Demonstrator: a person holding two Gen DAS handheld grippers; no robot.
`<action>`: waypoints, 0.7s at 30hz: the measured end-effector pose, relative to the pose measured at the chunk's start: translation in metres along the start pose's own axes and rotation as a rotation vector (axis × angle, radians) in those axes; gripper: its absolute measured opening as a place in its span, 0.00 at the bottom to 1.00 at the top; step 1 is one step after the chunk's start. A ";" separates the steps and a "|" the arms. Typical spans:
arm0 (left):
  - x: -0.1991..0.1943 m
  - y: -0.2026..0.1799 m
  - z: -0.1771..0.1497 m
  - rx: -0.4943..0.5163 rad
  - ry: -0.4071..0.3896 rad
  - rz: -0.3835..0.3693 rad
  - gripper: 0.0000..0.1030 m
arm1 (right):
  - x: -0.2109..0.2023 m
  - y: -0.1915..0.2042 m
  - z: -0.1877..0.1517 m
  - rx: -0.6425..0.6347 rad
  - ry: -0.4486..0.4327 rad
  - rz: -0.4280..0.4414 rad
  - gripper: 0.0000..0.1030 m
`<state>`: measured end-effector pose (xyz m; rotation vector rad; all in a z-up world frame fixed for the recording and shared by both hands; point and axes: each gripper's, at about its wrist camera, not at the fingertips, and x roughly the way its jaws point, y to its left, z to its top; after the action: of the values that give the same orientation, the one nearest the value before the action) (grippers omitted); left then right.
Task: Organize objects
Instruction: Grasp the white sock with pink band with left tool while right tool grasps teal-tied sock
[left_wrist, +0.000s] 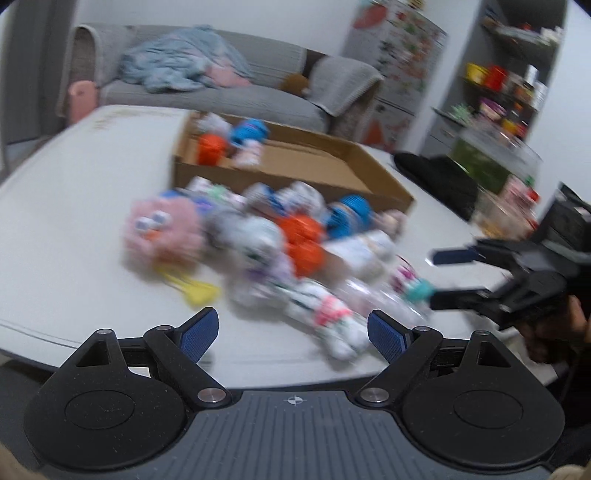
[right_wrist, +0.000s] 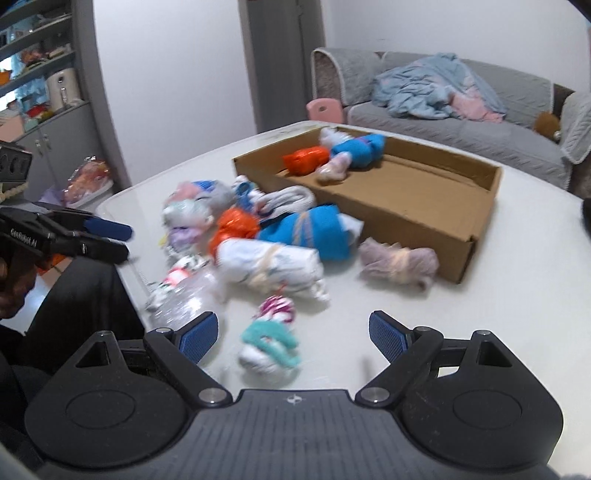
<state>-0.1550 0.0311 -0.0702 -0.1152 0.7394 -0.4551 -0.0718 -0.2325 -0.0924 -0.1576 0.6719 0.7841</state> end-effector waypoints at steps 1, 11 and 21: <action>0.004 -0.005 -0.002 0.009 0.017 -0.021 0.88 | 0.001 0.000 -0.001 0.005 -0.001 0.011 0.84; 0.042 -0.029 -0.002 0.059 0.069 -0.040 0.88 | 0.006 -0.002 -0.013 0.008 -0.001 0.018 0.76; 0.048 -0.027 -0.003 0.180 0.052 0.182 0.90 | 0.010 -0.001 -0.018 -0.024 0.007 -0.063 0.68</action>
<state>-0.1357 -0.0142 -0.0957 0.1323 0.7496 -0.3495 -0.0750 -0.2337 -0.1123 -0.2026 0.6612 0.7319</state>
